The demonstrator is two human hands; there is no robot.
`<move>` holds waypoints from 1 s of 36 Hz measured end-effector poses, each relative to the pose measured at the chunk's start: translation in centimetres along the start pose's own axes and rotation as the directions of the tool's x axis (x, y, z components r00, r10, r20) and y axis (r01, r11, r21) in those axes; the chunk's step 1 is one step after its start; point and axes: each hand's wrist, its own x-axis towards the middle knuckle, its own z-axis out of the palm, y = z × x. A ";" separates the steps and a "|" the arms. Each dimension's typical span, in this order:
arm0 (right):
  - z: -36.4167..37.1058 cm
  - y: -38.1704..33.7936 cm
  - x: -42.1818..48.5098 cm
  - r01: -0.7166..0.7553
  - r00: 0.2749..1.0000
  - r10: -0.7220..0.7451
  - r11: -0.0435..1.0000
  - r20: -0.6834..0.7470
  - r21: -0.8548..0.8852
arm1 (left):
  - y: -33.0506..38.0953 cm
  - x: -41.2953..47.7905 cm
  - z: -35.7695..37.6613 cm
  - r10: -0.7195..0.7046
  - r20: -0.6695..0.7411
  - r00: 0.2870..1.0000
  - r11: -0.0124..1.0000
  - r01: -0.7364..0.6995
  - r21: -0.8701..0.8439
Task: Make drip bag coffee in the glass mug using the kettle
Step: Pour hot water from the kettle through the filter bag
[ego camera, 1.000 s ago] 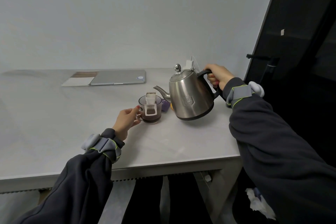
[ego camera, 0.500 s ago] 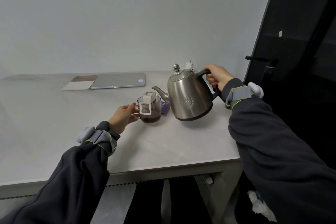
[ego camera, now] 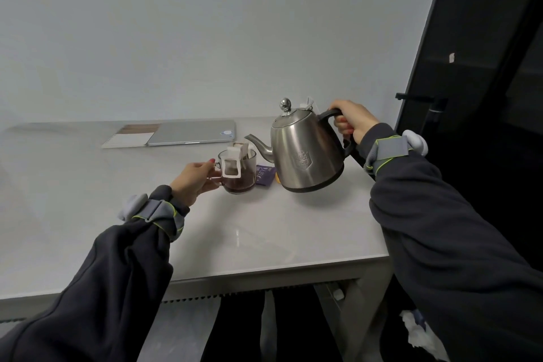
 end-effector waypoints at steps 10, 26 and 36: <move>0.2 0.4 -0.3 -0.003 1.000 0.003 1.000 -0.014 -0.018 | -2.6 -1.0 0.5 -0.034 0.015 0.999 0.999 0.034 0.012; 0.1 1.0 0.3 -0.005 1.000 0.003 0.995 -0.011 -0.104 | -3.9 -1.2 0.9 0.003 0.044 0.999 1.000 -0.002 -0.026; 0.4 0.8 0.3 0.007 1.000 -0.008 0.987 -0.004 -0.160 | -3.8 -1.3 0.7 0.013 0.036 0.999 1.000 -0.013 0.008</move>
